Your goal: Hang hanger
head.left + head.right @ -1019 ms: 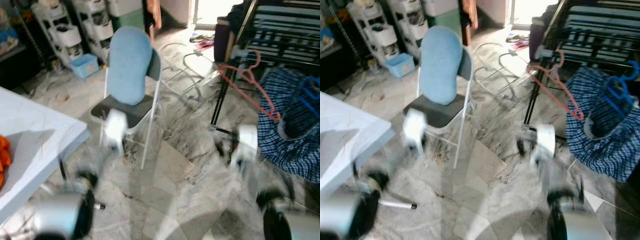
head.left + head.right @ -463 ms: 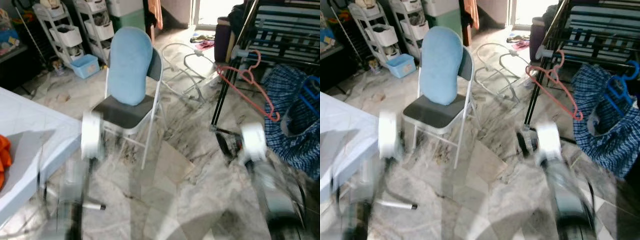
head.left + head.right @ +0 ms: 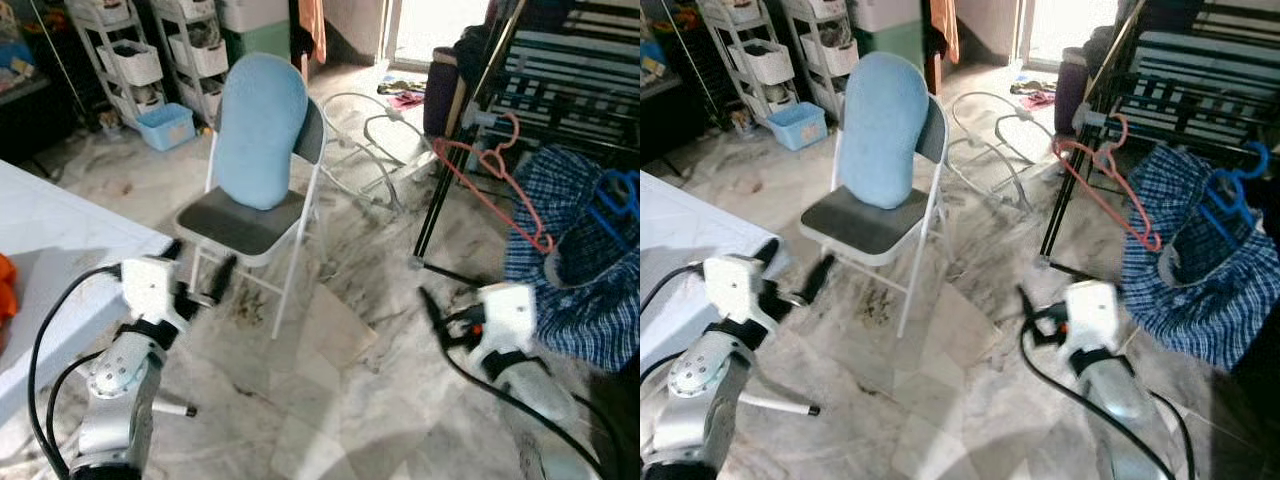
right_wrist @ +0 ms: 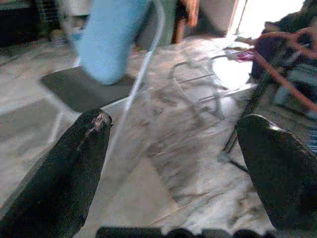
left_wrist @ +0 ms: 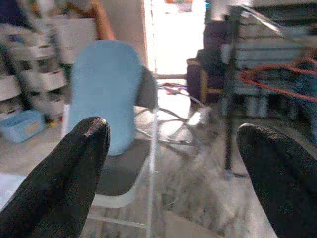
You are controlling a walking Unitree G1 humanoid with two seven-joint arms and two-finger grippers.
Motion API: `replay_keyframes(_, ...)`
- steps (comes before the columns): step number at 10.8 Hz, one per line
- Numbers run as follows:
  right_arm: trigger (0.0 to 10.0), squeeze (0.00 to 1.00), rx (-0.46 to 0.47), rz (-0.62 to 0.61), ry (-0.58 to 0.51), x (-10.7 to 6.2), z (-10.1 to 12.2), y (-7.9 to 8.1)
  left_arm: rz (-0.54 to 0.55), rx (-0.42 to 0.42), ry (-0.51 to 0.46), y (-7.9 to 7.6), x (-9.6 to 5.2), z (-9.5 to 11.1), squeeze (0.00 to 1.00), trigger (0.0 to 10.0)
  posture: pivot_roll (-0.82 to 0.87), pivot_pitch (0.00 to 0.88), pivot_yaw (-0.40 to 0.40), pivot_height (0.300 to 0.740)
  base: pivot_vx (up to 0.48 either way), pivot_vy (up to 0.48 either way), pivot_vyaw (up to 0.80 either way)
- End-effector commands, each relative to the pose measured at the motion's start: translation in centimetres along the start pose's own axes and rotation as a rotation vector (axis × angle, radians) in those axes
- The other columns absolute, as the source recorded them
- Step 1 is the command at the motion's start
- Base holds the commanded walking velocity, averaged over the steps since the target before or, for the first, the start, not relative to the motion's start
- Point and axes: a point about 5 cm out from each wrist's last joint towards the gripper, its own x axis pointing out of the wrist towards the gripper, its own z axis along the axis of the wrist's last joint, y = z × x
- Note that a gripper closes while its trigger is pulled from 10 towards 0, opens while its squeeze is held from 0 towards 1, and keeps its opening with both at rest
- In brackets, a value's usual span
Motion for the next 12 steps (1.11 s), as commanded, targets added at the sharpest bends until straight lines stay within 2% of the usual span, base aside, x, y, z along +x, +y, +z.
replay_keyframes(1, 10.0, 0.0, -0.047, 0.039, -0.02, -0.1, 0.9, -0.1, 0.022, 0.031, 0.1, -0.2, -0.5, -1.3, 0.0, 10.0, -0.05, 0.0, 0.029, 0.74, 0.0, 0.0, 0.0)
replay_keyframes(2, 10.0, 0.0, -0.04, -0.003, -0.006, -0.5, 0.6, -0.7, 0.04, 0.038, 0.173, -1.1, -1.1, -2.5, 0.0, 10.0, -0.06, 0.0, 0.033, 0.74, 0.0, 0.0, 0.0)
replay_keyframes(3, 10.0, 0.0, -0.022, -0.053, -0.024, -0.4, 1.3, -0.5, 0.085, -0.016, 0.204, -1.7, -1.3, -3.4, 0.0, 10.0, -0.06, 0.0, 0.025, 0.74, 0.0, 0.0, 0.0)
replay_keyframes(4, 10.0, 0.0, -0.036, -0.09, -0.024, -0.2, 1.5, 0.0, 0.122, -0.014, 0.226, -1.9, -1.8, -4.1, 0.0, 10.0, -0.06, 0.0, 0.015, 0.74, 0.0, 0.0, 0.0)
replay_keyframes(5, 10.0, 0.0, -0.043, -0.155, -0.075, 0.8, 2.1, 0.6, 0.149, -0.054, 0.228, -3.0, -2.6, -3.8, 0.0, 10.0, -0.01, 0.0, -0.019, 0.74, 0.0, 0.0, 0.0)
replay_keyframes(6, 10.0, 0.0, 0.082, -0.124, -0.059, 1.5, 1.7, 1.3, 0.146, -0.062, 0.208, -3.6, -3.1, -3.8, 0.0, 10.0, 0.01, 0.009, -0.037, 0.74, 0.0, 0.0, 0.0)
replay_keyframes(7, 10.0, 0.0, 0.075, -0.092, -0.037, 2.1, 1.6, 2.0, 0.216, -0.031, 0.204, -2.6, -3.5, -3.3, 0.0, 10.0, 0.07, 0.003, -0.075, 0.74, 0.0, 0.0, 0.0)
replay_keyframes(8, 10.0, 0.0, 0.043, 0.006, -0.015, 2.6, 0.9, 2.6, 0.191, 0.022, 0.181, -2.0, -4.1, -1.7, 0.0, 10.0, 0.13, 0.004, -0.083, 0.74, 0.0, 0.0, 0.0)
replay_keyframes(9, 10.0, 0.0, 0.048, -0.003, -0.003, 3.1, 0.6, 3.1, 0.246, 0.051, 0.215, -1.1, -5.6, -1.4, 0.0, 10.0, 0.13, 0.0, -0.085, 0.74, 0.0, 0.0, 0.0)
replay_keyframes(10, 10.0, 0.0, 0.061, 0.008, -0.022, 3.2, 1.1, 3.3, 0.248, 0.045, 0.209, -2.1, -6.0, -1.6, 0.0, 10.0, 0.14, 0.0, -0.073, 0.74, 0.0, 0.0, 0.0)
replay_keyframes(11, 10.0, 0.0, 0.039, 0.008, -0.023, 3.1, 0.7, 3.3, 0.304, -0.007, 0.255, -2.5, -5.7, -3.0, 0.0, 10.0, 0.13, 0.0, -0.049, 0.74, 0.0, 0.0, 0.0)
replay_keyframes(12, 10.0, 0.0, 0.063, -0.034, -0.026, 3.3, 0.7, 2.5, 0.353, -0.023, 0.257, -2.2, -5.3, -3.2, 0.0, 10.0, 0.14, 0.005, -0.069, 0.74, 0.0, 0.0, 0.0)
